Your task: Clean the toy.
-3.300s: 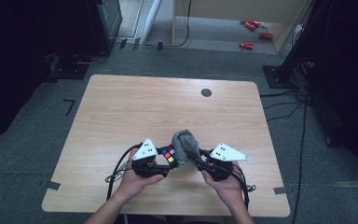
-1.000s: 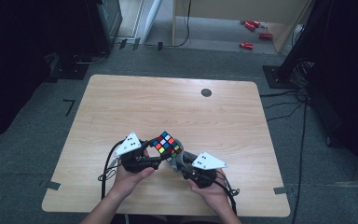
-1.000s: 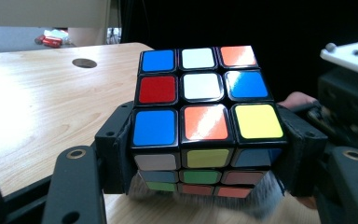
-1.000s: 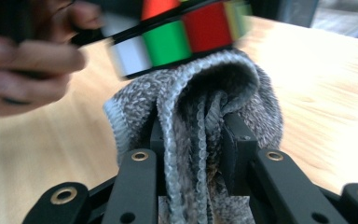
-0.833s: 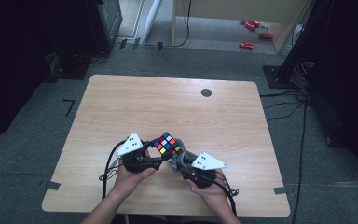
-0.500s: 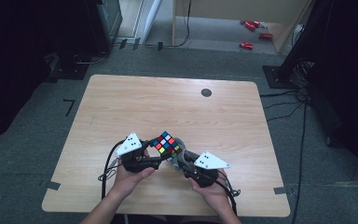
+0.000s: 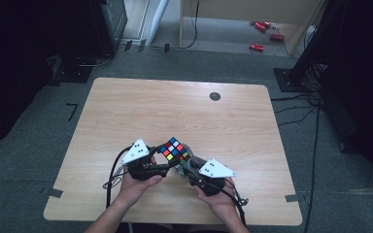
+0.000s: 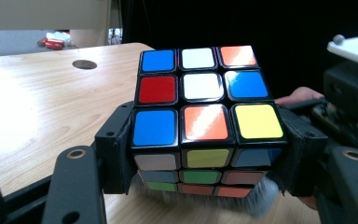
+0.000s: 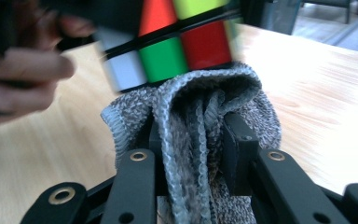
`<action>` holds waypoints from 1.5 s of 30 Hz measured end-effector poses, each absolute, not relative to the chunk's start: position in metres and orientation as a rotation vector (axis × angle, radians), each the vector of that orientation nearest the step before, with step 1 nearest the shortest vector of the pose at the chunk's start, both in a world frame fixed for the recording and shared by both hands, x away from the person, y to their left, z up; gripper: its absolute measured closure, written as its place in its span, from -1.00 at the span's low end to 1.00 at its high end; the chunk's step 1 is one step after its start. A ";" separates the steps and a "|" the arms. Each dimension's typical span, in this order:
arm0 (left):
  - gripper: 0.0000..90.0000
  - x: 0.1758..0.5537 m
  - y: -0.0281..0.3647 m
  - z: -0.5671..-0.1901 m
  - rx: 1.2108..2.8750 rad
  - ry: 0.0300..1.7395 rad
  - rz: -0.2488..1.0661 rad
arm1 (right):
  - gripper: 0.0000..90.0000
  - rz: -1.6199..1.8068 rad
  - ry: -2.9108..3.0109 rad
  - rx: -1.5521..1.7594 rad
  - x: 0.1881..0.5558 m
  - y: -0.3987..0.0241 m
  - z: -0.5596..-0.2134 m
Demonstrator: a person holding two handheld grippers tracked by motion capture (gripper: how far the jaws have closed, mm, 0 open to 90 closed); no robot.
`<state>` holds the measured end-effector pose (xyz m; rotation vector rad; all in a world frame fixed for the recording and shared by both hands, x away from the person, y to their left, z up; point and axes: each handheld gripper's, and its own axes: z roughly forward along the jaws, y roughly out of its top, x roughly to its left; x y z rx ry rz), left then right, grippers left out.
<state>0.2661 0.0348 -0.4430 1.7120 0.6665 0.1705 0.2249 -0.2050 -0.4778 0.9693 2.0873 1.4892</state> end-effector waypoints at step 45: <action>-0.23 0.266 0.034 -0.442 1.717 0.668 0.155 | 0.54 1.549 2.052 1.035 0.225 -0.206 -0.472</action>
